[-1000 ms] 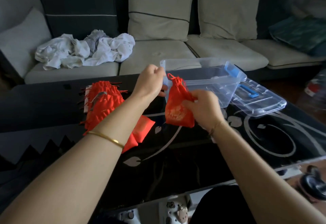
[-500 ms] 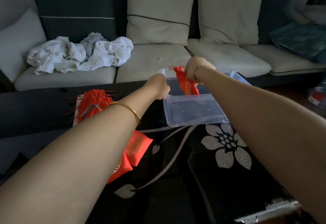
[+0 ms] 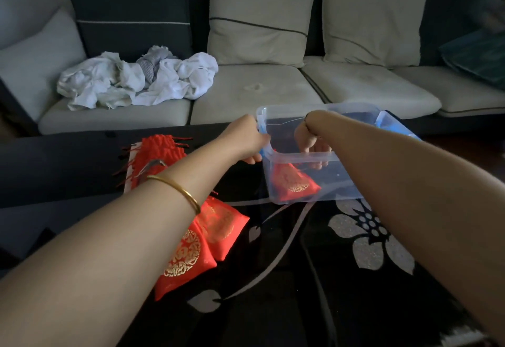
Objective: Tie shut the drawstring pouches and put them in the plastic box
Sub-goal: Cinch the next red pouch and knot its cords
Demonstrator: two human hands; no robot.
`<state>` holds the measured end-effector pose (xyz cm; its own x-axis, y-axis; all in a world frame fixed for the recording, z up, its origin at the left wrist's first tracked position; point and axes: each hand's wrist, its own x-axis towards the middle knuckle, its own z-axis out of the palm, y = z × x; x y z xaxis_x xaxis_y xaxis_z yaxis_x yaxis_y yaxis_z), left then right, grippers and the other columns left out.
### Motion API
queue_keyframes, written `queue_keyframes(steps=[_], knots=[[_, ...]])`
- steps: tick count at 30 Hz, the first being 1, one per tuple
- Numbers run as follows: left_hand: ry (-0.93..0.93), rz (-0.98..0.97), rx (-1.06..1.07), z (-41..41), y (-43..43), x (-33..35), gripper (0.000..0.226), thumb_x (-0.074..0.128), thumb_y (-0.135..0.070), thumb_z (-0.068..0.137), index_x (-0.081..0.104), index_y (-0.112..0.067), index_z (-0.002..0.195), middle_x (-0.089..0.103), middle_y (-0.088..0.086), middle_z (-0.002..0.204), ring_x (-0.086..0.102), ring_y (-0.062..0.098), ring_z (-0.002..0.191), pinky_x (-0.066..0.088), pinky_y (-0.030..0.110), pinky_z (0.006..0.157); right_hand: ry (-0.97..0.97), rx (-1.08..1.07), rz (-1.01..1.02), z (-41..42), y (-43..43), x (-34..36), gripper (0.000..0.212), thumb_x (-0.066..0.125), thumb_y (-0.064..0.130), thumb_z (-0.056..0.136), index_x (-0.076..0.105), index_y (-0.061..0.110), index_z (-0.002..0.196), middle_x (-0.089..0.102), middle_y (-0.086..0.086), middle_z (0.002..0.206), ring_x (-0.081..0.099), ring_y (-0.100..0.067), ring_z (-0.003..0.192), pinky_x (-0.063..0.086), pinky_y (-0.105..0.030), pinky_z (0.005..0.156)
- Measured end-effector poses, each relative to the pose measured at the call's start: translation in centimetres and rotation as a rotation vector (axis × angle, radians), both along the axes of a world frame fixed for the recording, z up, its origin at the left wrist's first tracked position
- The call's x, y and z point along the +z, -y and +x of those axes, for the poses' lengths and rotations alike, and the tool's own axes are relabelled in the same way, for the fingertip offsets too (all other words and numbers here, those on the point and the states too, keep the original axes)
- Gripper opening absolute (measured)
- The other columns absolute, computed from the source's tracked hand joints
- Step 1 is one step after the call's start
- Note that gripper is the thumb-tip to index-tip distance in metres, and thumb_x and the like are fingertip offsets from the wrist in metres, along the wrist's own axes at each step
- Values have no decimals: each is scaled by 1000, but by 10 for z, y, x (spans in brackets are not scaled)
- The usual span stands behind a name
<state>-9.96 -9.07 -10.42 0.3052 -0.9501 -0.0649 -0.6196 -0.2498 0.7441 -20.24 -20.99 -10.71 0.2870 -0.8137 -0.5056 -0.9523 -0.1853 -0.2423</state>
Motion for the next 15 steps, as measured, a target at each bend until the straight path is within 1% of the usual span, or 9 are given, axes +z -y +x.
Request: queue_keyframes(steps=[1,2,3,4,5,7,10,12,15], knots=[[-15,-17,47,5,-6,-2,11,48,-14,93,49,-7,102,64,15,86,67,30,79,56,37,70,-21,-16,22,-4,-3,5,35,32,6,98,49,-7,126,56,-22,127,52,-29,123,53,-22,73],[-20,-35,104,12,-13,-4,16,48,-13,94,48,-8,109,63,16,92,67,30,82,55,38,73,17,-25,6,-5,-5,11,31,34,5,97,58,-7,111,65,-21,105,63,-27,106,54,-26,79],[-12,-57,158,19,-21,-7,23,47,-11,93,49,-7,116,63,17,97,67,29,84,55,39,76,50,12,-9,-7,-9,19,26,34,1,93,60,-5,91,67,-16,81,69,-24,81,55,-27,71],[12,-76,208,26,-33,-10,29,47,-7,91,50,-5,120,63,18,103,67,30,89,56,40,80,120,52,-19,-6,-18,31,22,36,-4,89,54,-1,76,62,-12,65,64,-22,61,52,-25,58],[50,-90,243,33,-41,-13,32,48,-4,89,53,-3,120,63,20,110,65,32,98,53,42,87,236,76,-107,-5,-25,41,18,42,-6,86,52,3,73,59,-10,62,58,-20,53,49,-26,53],[131,-97,324,45,-66,-22,36,49,-1,86,57,-2,121,59,19,123,56,33,115,45,39,99,527,85,-260,0,-57,53,13,51,-6,86,58,4,89,62,-14,76,58,-17,56,51,-28,55],[211,-121,578,53,-105,-39,39,48,-8,87,58,-13,124,53,15,131,47,35,122,41,42,102,970,120,29,7,-131,41,20,40,-6,93,53,3,105,61,-18,79,61,-15,53,53,-23,51],[220,-76,732,50,-133,-54,38,48,-12,89,53,-14,127,43,16,136,37,37,127,36,47,102,925,163,149,18,-174,8,20,39,-5,93,55,2,104,61,-16,77,61,-20,60,55,-27,55],[185,52,777,43,-149,-70,41,48,-21,92,46,-12,132,38,18,139,34,38,128,32,51,103,698,205,116,36,-197,-37,20,49,-2,90,59,-9,105,61,-20,76,58,-25,60,54,-38,63]])
